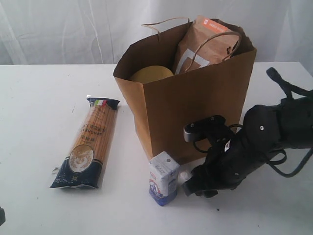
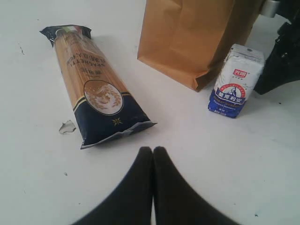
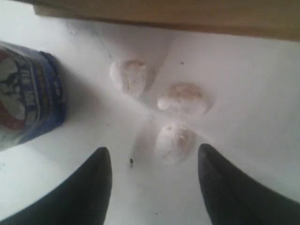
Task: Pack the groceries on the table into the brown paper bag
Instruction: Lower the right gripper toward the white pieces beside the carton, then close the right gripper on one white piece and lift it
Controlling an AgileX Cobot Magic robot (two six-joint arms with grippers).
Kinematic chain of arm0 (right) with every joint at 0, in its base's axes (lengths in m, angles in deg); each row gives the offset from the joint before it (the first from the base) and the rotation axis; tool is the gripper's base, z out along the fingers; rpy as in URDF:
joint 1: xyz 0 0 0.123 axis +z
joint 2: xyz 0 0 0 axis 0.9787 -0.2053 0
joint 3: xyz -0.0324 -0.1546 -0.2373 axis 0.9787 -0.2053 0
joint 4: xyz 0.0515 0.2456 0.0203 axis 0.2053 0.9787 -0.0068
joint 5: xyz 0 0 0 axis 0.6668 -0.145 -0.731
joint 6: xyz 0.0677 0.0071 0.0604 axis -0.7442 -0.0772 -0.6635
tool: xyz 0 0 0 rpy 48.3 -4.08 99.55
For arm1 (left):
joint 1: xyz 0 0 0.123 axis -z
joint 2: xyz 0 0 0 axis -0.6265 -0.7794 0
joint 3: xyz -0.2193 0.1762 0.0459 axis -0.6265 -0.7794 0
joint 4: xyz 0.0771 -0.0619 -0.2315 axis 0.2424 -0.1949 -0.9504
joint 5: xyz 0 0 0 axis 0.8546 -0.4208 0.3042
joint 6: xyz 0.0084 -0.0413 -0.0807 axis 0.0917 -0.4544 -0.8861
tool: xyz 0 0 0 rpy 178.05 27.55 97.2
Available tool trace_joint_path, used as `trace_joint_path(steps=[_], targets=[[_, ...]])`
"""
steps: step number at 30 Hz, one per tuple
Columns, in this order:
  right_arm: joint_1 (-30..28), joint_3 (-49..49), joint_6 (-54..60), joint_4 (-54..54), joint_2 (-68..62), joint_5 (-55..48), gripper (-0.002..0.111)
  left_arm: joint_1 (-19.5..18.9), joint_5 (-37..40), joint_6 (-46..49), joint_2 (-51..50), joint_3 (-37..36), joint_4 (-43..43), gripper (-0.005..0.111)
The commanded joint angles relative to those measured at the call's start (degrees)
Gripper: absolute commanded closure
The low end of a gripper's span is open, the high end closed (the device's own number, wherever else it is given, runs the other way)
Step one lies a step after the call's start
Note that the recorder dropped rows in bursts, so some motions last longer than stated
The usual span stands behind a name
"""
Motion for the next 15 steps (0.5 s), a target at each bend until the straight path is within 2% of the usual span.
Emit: trace_joint_path(steps=[1,10,15], targets=[[0.00,0.95,0.18,0.07,-1.62,-0.35,0.057,0.21,0.07,-0.22,0.32,-0.22,0.02,0.107],[0.00,0.95,0.18,0.07,-3.17,0.42,0.073,0.21,0.07,-0.22,0.32,-0.22,0.02,0.107],[0.00,0.95,-0.09,0.07,-3.06,0.35,0.100,0.21,0.07,-0.22,0.32,-0.22,0.02,0.107]])
